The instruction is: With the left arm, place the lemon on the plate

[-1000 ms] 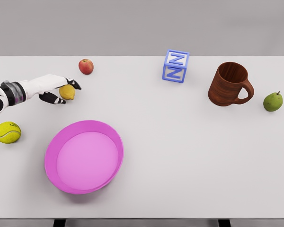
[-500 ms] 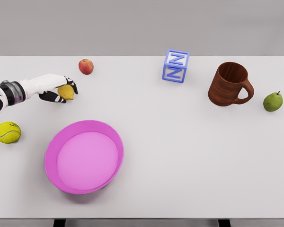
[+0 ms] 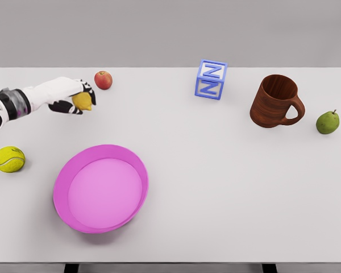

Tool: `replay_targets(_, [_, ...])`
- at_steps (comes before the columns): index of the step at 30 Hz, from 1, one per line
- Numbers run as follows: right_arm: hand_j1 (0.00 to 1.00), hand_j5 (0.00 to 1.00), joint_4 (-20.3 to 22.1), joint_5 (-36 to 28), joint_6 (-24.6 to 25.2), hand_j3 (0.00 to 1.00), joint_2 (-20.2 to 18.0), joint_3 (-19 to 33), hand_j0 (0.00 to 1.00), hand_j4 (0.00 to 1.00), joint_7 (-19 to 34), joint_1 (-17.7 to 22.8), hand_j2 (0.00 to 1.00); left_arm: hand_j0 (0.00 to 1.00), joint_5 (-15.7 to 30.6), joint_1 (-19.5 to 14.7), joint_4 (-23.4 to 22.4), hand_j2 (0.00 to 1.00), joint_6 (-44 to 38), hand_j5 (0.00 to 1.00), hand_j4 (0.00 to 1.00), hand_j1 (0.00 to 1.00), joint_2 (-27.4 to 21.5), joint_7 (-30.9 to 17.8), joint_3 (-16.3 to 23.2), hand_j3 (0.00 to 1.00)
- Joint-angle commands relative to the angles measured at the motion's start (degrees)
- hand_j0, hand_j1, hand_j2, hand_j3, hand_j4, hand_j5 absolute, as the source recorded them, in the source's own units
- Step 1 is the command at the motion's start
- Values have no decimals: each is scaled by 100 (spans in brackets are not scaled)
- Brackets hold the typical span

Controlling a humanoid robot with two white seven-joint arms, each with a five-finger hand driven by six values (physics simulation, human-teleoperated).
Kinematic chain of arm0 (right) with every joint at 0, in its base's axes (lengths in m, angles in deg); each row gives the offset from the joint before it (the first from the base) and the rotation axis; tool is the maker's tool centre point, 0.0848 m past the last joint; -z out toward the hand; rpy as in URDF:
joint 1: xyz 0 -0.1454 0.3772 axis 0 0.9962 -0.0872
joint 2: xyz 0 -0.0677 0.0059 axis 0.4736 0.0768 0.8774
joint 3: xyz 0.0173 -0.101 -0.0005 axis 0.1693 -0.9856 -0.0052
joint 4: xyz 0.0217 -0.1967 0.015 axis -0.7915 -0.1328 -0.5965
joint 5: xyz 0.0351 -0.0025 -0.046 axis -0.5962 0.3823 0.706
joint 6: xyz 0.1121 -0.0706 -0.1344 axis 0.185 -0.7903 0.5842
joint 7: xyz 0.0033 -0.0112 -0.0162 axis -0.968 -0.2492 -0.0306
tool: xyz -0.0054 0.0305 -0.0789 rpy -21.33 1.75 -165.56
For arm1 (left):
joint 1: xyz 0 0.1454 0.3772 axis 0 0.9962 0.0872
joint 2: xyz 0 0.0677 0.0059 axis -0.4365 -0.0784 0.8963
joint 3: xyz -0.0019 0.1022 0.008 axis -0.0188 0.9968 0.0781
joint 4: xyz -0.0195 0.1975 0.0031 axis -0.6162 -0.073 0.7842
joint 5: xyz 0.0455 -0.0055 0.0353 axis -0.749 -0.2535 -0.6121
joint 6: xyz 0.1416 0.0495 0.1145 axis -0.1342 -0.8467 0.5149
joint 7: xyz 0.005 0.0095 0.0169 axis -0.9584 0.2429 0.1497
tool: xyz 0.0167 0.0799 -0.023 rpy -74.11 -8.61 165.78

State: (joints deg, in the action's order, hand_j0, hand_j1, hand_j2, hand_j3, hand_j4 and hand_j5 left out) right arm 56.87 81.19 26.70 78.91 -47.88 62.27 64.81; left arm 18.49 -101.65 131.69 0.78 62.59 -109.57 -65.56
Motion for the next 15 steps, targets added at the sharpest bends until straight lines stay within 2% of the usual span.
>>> replay_targets(1, [100, 100, -3, 1, 0, 100, 1, -1, 100, 100, 1, 0, 100, 46, 82, 0, 161, 46, -16, 46, 46, 46, -24, 6, -16, 46])
replay_targets(9, [100, 100, -3, 1, 0, 100, 1, -1, 100, 100, 1, 0, 100, 46, 512, 387, 794, 46, -16, 46, 46, 46, -296, 6, -33, 46])
replay_targets(15, [100, 100, -3, 1, 0, 100, 1, -1, 100, 100, 1, 0, 100, 46, 530, 413, 900, 46, -16, 46, 46, 46, -322, 6, -42, 46])
